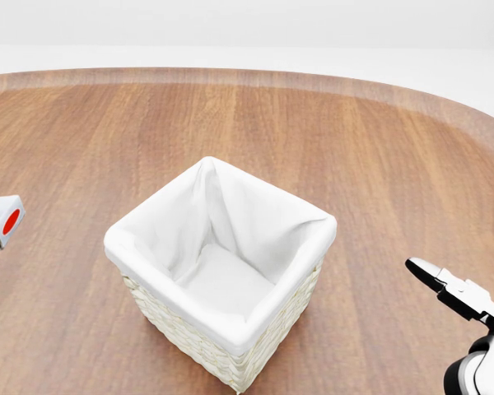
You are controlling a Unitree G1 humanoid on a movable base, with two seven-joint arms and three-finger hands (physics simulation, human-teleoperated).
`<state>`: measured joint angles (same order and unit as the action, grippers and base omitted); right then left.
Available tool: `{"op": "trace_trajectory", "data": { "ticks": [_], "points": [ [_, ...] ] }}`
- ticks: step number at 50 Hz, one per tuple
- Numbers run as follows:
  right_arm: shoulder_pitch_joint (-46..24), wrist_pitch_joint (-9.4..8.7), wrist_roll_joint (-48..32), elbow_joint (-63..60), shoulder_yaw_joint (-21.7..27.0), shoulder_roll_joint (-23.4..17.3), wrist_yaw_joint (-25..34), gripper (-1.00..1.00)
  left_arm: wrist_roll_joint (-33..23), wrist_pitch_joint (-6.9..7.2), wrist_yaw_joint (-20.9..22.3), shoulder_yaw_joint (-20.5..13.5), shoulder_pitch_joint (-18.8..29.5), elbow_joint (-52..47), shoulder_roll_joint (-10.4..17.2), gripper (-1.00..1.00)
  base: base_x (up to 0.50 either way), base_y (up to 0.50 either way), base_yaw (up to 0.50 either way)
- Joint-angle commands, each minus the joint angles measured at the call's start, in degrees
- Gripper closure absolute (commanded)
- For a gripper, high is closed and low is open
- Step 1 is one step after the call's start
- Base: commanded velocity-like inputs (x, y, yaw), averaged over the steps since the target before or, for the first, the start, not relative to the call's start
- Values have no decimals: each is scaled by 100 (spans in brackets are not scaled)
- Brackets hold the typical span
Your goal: Pick up the alphabet soup and the cream cheese box, and put them in the basket.
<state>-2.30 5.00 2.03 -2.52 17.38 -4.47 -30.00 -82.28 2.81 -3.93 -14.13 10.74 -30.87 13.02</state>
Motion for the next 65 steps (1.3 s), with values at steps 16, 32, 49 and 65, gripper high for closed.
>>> {"op": "trace_trajectory", "data": {
  "ticks": [16,32,49,65],
  "points": [
    [-30,0,-78,31,-8,-9,0,-100,-680,219,777,1217,2347,792,-345,100,0,0,0],
    [-30,0,-77,34,-12,-13,0,-100,-693,219,779,1203,2351,795,-365,100,0,0,0],
    [-30,0,-76,34,-12,-13,0,-100,-694,219,779,1201,2351,795,-367,100,0,0,0],
    [-30,0,-76,34,-13,-14,0,-100,-695,219,779,1201,2351,795,-367,100,0,0,0]
  ]
}}
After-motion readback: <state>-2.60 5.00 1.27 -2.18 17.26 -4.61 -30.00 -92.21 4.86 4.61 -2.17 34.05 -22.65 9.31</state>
